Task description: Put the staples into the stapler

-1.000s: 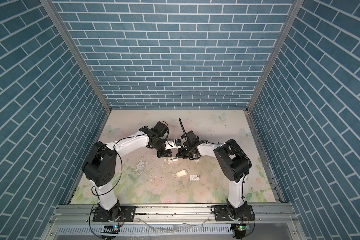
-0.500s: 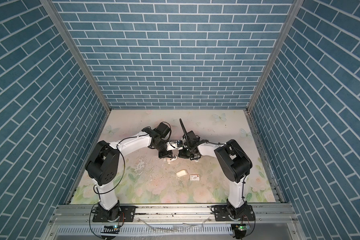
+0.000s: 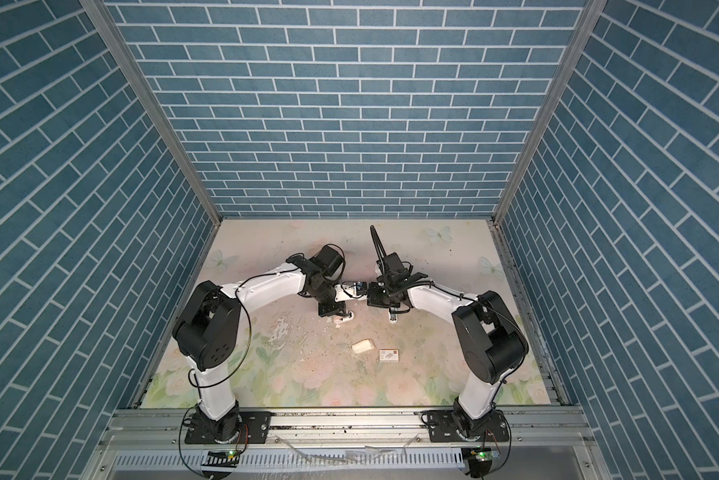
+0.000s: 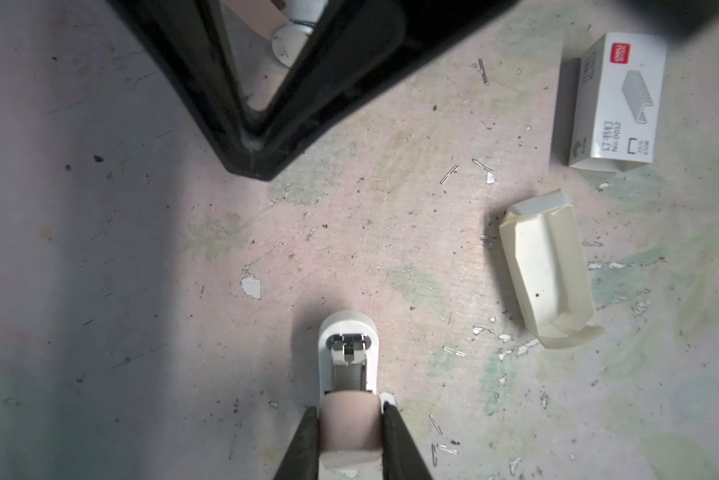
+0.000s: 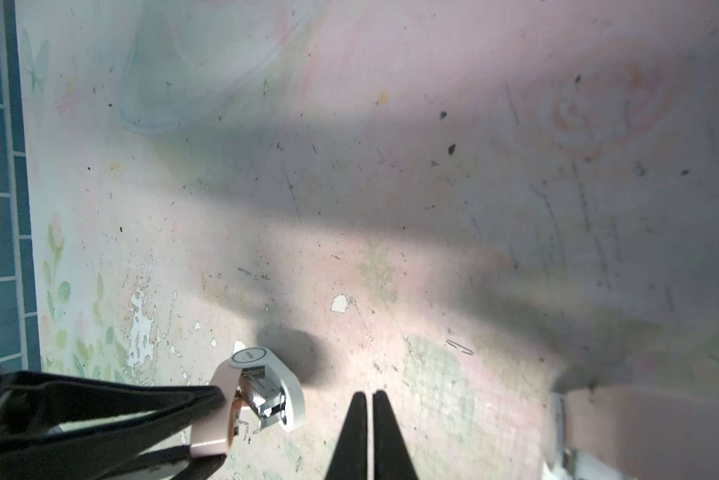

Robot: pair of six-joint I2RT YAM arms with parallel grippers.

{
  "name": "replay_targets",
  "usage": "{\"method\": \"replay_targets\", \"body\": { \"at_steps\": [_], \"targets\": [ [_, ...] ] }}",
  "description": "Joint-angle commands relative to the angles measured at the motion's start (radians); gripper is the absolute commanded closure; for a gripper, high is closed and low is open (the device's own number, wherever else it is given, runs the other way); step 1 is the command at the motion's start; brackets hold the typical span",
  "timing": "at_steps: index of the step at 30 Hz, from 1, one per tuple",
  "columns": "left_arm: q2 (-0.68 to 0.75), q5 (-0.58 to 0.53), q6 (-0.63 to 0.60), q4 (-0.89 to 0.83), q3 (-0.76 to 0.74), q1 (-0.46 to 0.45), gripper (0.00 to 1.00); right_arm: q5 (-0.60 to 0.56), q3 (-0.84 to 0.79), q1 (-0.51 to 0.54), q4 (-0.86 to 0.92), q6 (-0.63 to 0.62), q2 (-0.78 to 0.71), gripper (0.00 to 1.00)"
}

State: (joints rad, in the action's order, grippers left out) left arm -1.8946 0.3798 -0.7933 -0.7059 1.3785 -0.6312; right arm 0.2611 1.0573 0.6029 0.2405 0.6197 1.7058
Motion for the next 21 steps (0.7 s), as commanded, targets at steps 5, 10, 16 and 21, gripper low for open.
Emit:
{"method": "replay_targets", "body": {
  "at_steps": [5, 10, 16, 21],
  "targets": [
    [-0.058, -0.023, 0.006, -0.059, 0.033, -0.026, 0.87, -0.062, 0.06, -0.04, 0.112, -0.057, -0.097, 0.92],
    [-0.098, -0.058, 0.013, -0.074, 0.061, -0.056, 0.87, -0.129, 0.074, -0.071, 0.192, -0.071, -0.173, 0.92],
    [-0.147, -0.159, 0.017, -0.085, 0.087, -0.105, 0.88, -0.159, 0.014, -0.122, 0.255, -0.077, -0.336, 0.92],
    [-0.188, -0.213, 0.019, -0.108, 0.103, -0.134, 0.9, -0.168, -0.068, -0.139, 0.3, -0.068, -0.479, 0.92]
  ]
}}
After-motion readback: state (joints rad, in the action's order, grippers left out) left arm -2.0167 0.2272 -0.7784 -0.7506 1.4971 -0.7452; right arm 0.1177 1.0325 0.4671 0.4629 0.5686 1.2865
